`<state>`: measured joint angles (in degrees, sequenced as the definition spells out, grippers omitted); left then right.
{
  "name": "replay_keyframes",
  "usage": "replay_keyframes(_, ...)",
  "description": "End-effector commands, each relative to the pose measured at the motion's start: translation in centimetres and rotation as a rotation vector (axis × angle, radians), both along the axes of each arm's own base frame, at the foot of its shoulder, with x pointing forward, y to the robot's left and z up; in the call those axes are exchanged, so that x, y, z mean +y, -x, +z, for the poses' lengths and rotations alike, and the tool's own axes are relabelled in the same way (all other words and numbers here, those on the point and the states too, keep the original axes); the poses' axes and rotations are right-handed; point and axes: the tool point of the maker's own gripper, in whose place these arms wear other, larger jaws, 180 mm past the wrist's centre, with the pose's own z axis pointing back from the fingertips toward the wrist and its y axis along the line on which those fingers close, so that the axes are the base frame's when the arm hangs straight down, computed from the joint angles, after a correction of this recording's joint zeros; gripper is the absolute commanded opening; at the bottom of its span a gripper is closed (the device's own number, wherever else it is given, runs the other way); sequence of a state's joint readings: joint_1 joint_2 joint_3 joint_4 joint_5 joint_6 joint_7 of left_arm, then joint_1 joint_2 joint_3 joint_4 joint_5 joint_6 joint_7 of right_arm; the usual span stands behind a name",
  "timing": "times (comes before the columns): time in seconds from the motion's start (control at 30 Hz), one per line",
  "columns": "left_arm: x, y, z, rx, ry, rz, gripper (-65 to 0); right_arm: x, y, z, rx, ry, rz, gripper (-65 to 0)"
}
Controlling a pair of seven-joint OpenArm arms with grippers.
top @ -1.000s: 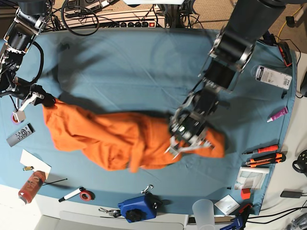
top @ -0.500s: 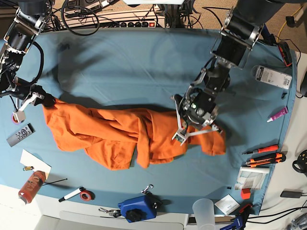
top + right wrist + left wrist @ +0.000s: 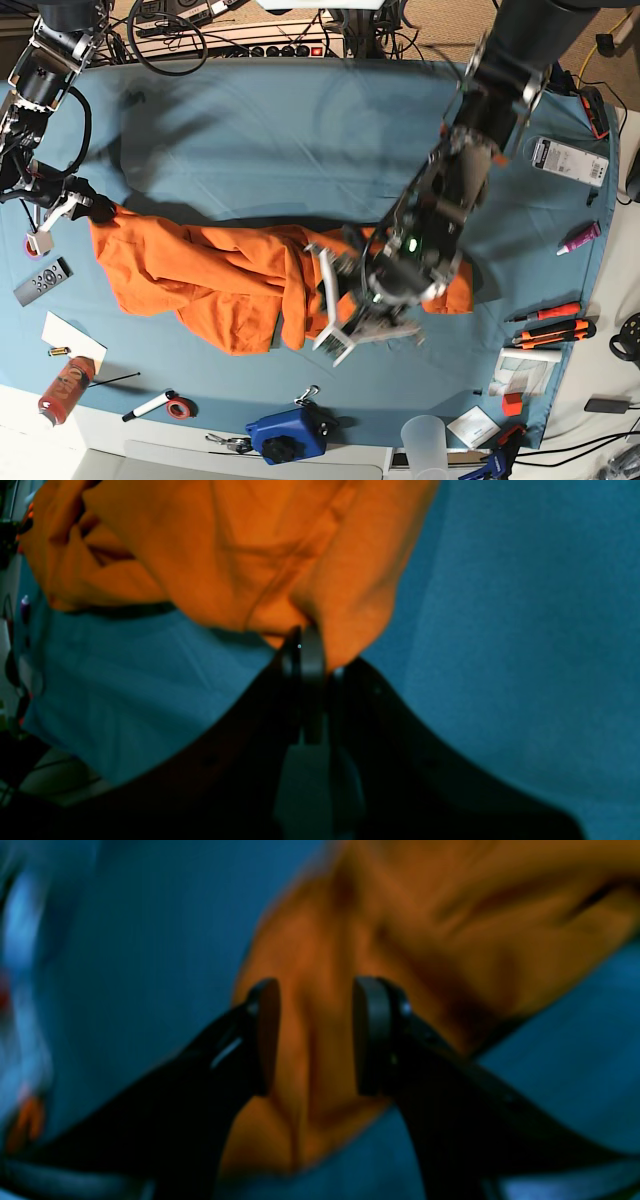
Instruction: Layout the t-shirt on the table in an organized manner, then fold the t-shirt properly
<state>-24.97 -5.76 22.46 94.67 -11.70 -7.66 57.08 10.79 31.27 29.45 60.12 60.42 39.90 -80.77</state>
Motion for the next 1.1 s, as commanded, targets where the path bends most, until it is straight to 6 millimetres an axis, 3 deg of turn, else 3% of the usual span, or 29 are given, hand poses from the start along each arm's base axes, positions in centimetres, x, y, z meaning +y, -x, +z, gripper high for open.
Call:
replay_keyframes(0.0, -1.1, -1.3, 1.7, -0.037, 0.031, -0.009, -39.9, -1.0, -1.1, 2.1, -0.061, 0.019, -0.009, -65.0)
replay_keyframes(0.13, -4.0, -4.7, 1.8, 0.005, 0.052, -0.013, -38.2, -1.0, -1.0, 2.0, -0.061, 0.018, -0.009, -65.0)
replay_keyframes(0.23, -5.6, -6.5, 0.4, 0.079, 0.036, -0.003, -35.3, -1.0, -1.1, 2.0, -0.061, 0.019, -0.009, -65.0)
replay_keyframes(0.4, -6.6, -6.9, -4.3, 0.190, -0.027, 0.017, -35.1, -1.0, -1.0, 2.0, -0.058, 0.022, -0.009, -65.0)
replay_keyframes(0.57, -5.5, -6.5, -7.5, 0.225, -0.047, 0.078, -35.1, -1.0, -1.0, 2.0, -0.059, 0.021, -0.009, -65.0)
replay_keyframes(0.73, -5.4, -6.6, -7.5, 0.229, -0.036, 0.094, -35.1, -1.0, -1.0, 2.0, -0.059, 0.021, -0.009, -65.0)
replay_keyframes(1.07, -8.2, -5.8, -6.4, 0.244, 0.107, -0.005, -36.6, -1.0, -1.0, 2.0, -0.059, 0.021, -0.009, -65.0)
